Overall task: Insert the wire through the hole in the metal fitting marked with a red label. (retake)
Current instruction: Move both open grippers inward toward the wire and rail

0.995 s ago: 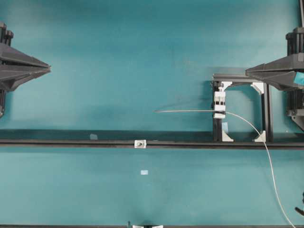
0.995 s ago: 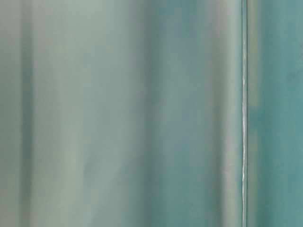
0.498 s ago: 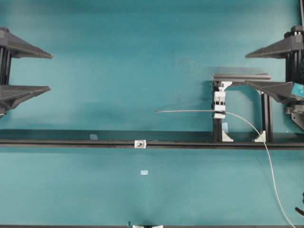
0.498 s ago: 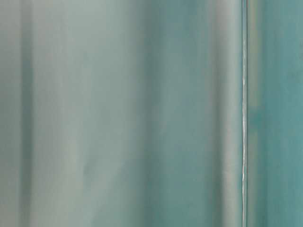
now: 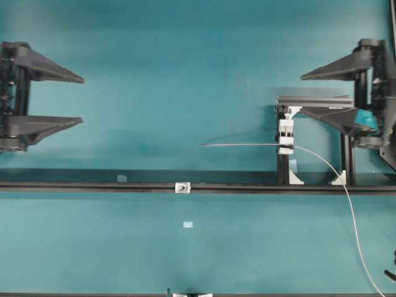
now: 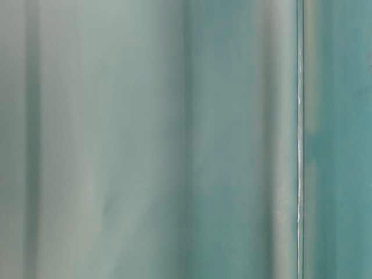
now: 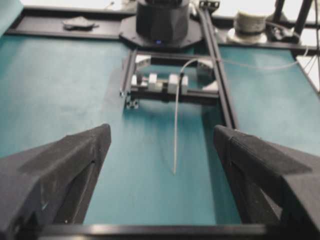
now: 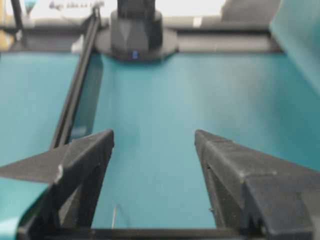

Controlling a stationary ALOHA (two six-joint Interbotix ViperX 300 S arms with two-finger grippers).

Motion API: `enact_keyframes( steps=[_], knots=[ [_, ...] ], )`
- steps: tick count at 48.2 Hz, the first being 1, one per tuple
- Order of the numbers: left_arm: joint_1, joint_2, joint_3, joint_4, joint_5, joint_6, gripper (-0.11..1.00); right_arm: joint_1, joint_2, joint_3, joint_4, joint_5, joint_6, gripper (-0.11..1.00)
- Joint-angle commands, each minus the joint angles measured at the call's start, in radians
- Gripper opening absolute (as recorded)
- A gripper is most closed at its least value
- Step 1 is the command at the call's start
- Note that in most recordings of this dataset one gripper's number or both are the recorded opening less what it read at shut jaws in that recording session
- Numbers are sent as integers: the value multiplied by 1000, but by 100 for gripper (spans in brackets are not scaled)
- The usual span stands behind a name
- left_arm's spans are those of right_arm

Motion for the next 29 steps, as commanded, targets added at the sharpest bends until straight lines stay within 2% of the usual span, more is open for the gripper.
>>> enact_keyframes(
  steps=[1, 29],
  knots=[
    [-2, 40, -31, -3, -25, 0, 70, -5, 48, -32, 2, -11, 8, 75],
    [-2, 282, -75, -3, -29, -2, 70, 28, 262, -66, 2, -15, 17, 75]
  ],
)
